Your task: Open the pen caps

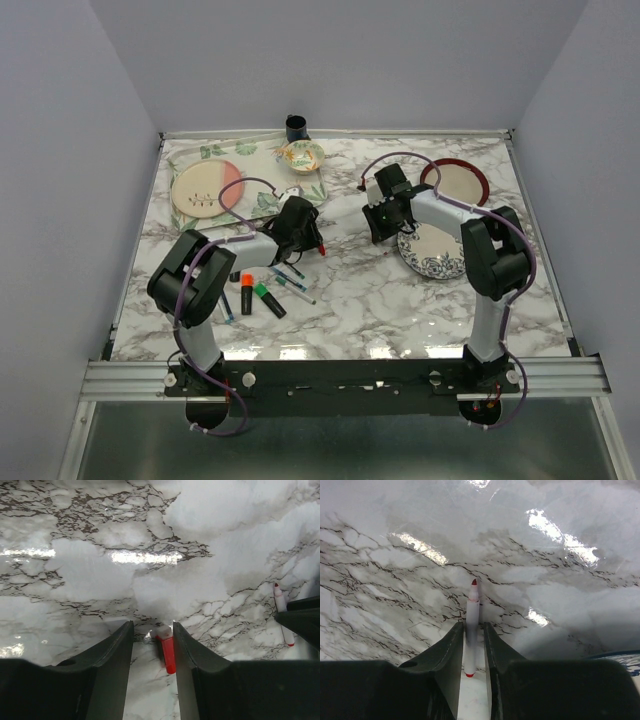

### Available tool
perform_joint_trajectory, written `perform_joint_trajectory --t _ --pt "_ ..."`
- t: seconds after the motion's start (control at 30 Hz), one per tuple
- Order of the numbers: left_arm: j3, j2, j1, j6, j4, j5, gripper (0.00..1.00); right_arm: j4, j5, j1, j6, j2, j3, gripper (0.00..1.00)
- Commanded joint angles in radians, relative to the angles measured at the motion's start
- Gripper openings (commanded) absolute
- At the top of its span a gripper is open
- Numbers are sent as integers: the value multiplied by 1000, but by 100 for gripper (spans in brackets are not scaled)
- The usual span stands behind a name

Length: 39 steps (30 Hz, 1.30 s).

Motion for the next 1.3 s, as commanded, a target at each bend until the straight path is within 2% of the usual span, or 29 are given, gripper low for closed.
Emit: perform_joint_trajectory --t 0.0,0.2,0.27,0.43,0.6,0.7,0.93,1.27 --pt "-18 -65 3 45 -107 -81 50 -18 -41 -8 -18 -12 23 33" --pt "-28 -195 3 79 -112 -81 59 -21 -104 -8 -59 -85 12 37" --pt "-48 -244 3 88 -112 -78 65 -33 -141 -7 -99 -113 9 38" --pt "-152 -456 3 116 -112 -96 74 -73 -397 -10 -232 -211 -29 50" --pt "-287 -684 4 81 -104 -134 80 -107 -560 -8 -306 -282 -49 52" --pt "-370 -770 6 35 -107 -139 83 -127 -676 -8 -349 -311 -58 52" --pt "-456 -806 9 -103 -150 -174 83 -127 -722 -7 -375 -353 -77 53" --pt "-383 -685 9 -191 -258 -235 80 -125 -704 -7 -367 -340 -75 53"
